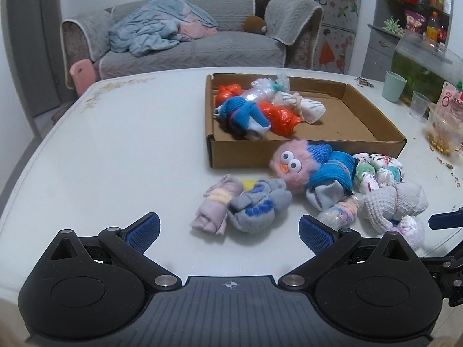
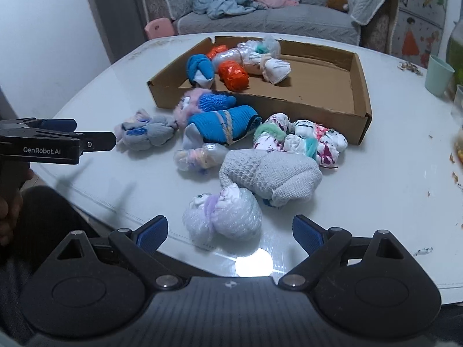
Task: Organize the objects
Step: 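Open both grippers and move them back to the pile, then grasp the grey sock bundle with the left gripper while the right grasps a bubble-wrap bundle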
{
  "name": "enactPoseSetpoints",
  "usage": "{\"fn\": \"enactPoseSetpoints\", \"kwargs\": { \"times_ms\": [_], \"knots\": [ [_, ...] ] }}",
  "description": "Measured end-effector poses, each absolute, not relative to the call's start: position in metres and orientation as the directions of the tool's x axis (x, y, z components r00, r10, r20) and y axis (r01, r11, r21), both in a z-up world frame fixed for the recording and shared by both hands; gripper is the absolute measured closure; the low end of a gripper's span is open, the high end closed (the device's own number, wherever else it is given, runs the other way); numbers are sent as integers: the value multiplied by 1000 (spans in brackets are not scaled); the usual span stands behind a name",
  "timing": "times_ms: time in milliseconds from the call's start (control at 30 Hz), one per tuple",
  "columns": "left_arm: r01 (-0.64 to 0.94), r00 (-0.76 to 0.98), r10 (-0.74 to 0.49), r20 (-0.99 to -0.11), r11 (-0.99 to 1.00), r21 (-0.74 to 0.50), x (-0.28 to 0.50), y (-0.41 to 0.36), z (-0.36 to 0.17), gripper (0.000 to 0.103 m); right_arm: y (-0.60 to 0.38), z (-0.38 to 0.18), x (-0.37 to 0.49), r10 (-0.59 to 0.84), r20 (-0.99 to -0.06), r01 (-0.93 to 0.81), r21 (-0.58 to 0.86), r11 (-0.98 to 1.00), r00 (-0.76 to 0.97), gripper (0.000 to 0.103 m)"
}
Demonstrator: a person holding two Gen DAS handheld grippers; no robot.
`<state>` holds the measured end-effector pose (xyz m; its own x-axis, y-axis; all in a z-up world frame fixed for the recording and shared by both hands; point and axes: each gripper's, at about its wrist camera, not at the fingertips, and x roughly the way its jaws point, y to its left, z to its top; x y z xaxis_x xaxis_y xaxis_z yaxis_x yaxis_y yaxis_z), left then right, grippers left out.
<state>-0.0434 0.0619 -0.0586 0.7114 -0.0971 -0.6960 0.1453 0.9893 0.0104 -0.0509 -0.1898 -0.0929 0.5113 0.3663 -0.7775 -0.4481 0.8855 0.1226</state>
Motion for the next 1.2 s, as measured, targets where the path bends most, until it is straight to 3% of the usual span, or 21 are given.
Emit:
{"fn": "enactPoseSetpoints", "kwargs": {
  "times_ms": [233, 433, 533, 600, 633, 1000, 1067, 1133, 1200],
  "knots": [
    [322, 725, -168, -668, 940, 113, -26, 33, -63, 1, -187, -103, -50, 360, -785, -422, 139, 896, 504, 13],
    [437, 671, -200, -714, 885, 163, -7, 13, -79, 4, -185, -108, -45, 345, -789, -418, 124, 900, 508, 17],
    [468, 631, -208, -748, 871, 153, 0, 9, -88, 7, -185, -110, -44, 354, -797, -426, 135, 894, 489, 28],
    [475, 612, -210, -763, 868, 142, 2, 7, -91, 7, -183, -111, -44, 351, -804, -442, 124, 889, 480, 44],
    [483, 602, -211, -770, 865, 139, 3, 6, -93, 8, -182, -111, -45, 356, -804, -449, 126, 885, 476, 45],
    [442, 520, -241, -820, 897, 17, 7, 15, -98, 38, -181, -106, -49, 376, -806, -482, 131, 866, 458, 55],
    [419, 523, -236, -819, 908, 5, 7, 18, -96, 51, -180, -104, -51, 384, -802, -492, 132, 861, 457, 55],
    [403, 518, -239, -821, 915, -13, 7, 22, -94, 57, -180, -102, -53, 391, -801, -500, 134, 856, 453, 56],
    [405, 515, -242, -823, 914, -15, 4, 23, -92, 58, -181, -101, -54, 394, -800, -504, 135, 853, 453, 57]
  ]
}}
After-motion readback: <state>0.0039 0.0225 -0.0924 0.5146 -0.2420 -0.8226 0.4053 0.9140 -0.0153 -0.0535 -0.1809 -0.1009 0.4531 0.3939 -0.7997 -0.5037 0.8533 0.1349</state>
